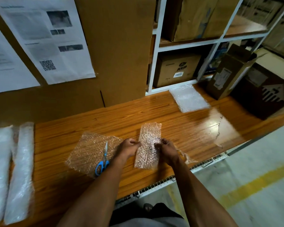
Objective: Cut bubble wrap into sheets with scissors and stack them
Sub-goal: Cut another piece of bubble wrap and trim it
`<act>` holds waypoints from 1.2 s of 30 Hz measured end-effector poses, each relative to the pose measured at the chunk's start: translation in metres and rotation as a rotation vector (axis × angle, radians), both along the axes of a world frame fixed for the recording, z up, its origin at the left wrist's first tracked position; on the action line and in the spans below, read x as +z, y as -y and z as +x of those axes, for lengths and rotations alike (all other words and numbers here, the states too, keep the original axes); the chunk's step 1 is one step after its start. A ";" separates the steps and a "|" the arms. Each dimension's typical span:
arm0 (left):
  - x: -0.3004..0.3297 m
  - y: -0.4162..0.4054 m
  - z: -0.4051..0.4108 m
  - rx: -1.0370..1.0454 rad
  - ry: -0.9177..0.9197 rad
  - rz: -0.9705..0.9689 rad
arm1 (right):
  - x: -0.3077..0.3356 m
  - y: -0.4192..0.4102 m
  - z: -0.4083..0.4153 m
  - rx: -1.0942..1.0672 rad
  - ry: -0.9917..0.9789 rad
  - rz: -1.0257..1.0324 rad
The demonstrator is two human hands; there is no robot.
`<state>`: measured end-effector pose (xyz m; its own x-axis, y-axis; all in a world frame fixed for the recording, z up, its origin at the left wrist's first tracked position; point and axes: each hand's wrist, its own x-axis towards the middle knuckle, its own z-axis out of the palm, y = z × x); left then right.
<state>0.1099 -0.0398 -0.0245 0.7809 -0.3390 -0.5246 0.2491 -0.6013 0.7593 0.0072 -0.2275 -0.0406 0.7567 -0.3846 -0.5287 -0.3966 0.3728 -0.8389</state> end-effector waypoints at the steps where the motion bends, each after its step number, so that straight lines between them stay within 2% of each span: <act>1: 0.000 0.002 -0.001 -0.002 -0.059 -0.080 | 0.000 0.001 0.001 -0.020 0.032 0.033; 4: 0.003 0.013 -0.002 0.017 -0.131 -0.187 | 0.005 0.010 0.001 -0.016 0.088 0.105; 7: 0.012 0.031 0.003 0.058 -0.165 -0.272 | 0.012 0.028 0.003 -0.108 0.132 0.162; 10: 0.021 0.051 0.009 0.079 -0.149 -0.296 | 0.020 0.046 0.004 -0.134 0.188 0.082; 19: 0.036 0.161 0.032 0.123 -0.092 -0.412 | 0.030 0.156 0.035 0.004 0.191 -0.159; 25: 0.044 0.260 0.058 0.022 0.032 -0.342 | 0.047 0.261 0.067 0.097 0.164 -0.236; 31: 0.042 0.348 0.091 0.088 0.032 -0.312 | 0.043 0.360 0.110 0.259 0.164 -0.366; 36: 0.037 0.393 0.118 0.144 0.058 -0.273 | 0.030 0.408 0.152 0.277 0.149 -0.378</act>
<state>0.2278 -0.4329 0.0124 0.8571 -0.3452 -0.3824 0.2683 -0.3345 0.9034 0.1595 -0.6354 -0.0110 0.9146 -0.3019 -0.2690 -0.3030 -0.0713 -0.9503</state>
